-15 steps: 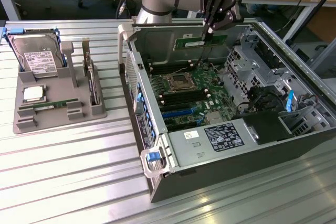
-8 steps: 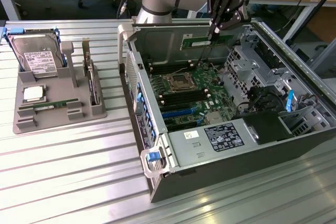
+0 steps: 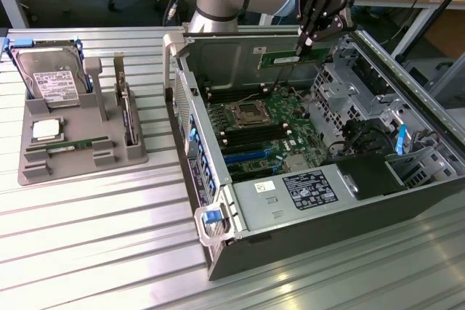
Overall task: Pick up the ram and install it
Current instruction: 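Pick up the ram and move it above insertion slot, then insert the ram into the slot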
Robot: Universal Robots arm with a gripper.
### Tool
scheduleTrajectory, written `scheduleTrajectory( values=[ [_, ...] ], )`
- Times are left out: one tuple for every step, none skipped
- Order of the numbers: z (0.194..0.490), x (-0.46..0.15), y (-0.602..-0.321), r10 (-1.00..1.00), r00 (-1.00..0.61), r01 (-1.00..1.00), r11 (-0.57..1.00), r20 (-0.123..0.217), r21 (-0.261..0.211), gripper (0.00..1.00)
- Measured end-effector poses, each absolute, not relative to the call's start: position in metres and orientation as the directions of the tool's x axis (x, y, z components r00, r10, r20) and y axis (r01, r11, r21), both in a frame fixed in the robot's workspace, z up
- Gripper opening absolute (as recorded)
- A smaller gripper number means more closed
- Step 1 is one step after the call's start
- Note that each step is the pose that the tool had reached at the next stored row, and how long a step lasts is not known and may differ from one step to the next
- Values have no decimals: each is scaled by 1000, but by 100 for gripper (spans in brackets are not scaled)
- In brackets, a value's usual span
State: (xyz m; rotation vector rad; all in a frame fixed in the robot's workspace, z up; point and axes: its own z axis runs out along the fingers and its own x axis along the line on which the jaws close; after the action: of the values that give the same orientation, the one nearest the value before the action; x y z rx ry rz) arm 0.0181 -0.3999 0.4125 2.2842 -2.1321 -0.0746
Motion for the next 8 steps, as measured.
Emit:
scheduleTrajectory(
  values=[
    [413,18,-400,-997,68,-997,-69,-24,44,12],
    [413,18,-400,-997,68,-997,-69,-24,44,12],
    [413,18,-400,-997,68,-997,-69,-24,44,12],
    [412,18,-400,-997,68,-997,-69,-24,44,12],
    [412,18,-400,-997,68,-997,-69,-24,44,12],
    [412,18,-400,-997,68,-997,-69,-24,44,12],
    [412,18,-400,-997,68,-997,-69,-24,44,12],
    [411,18,-400,-997,68,-997,-69,-24,44,12]
  ],
)
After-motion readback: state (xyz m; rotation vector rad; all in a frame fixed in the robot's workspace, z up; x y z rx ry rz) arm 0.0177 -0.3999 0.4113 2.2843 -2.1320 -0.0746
